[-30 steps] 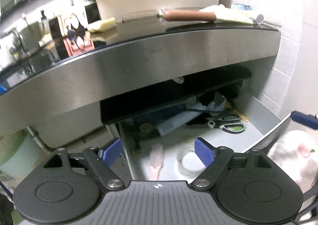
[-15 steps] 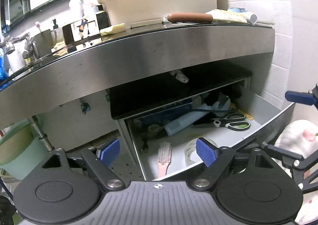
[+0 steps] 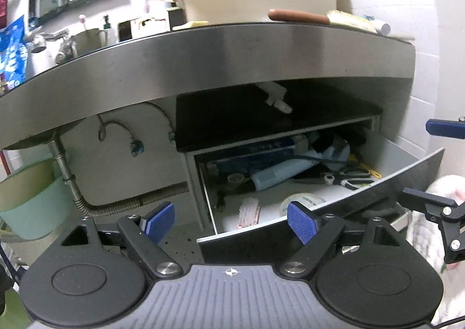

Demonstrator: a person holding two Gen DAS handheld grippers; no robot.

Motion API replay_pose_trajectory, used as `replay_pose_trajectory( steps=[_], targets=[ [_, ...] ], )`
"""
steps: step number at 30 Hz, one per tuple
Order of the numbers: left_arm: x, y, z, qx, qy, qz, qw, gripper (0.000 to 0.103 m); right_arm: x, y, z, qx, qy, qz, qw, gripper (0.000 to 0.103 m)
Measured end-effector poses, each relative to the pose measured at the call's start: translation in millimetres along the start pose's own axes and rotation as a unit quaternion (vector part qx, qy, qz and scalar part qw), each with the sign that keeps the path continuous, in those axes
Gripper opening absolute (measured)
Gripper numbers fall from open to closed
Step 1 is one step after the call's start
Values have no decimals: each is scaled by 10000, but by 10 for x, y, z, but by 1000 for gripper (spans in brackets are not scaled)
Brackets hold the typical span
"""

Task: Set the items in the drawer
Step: 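Move the right tool down to the front panel of the open drawer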

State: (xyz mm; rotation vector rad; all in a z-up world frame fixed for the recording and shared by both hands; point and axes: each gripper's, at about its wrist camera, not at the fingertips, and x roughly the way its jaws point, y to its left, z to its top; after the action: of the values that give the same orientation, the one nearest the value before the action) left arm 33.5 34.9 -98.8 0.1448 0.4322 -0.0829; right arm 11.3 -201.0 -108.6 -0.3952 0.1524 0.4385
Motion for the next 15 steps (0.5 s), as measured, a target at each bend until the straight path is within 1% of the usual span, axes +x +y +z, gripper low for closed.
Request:
replay_pose_trajectory(
  steps=[3, 5, 10, 13, 15],
  targets=[
    [-31, -15, -76, 45, -99, 65, 9999, 86, 9, 0, 1, -3, 18, 0, 10000, 103],
    [-56, -43, -128, 114, -130, 6, 9999, 89, 11, -5, 2, 0, 18, 4, 10000, 103],
    [-127, -88, -155, 220, -321, -102, 9992, 90, 26, -5, 4, 1, 46, -13, 10000, 103],
    [-161, -73, -177, 150, -395, -147, 9990, 99, 32, 2, 5, -13, 64, -38, 10000, 103],
    [-181, -63, -189, 100, -426, -176, 9989, 99, 33, 1, 7, -1, 66, -55, 10000, 103]
  ],
)
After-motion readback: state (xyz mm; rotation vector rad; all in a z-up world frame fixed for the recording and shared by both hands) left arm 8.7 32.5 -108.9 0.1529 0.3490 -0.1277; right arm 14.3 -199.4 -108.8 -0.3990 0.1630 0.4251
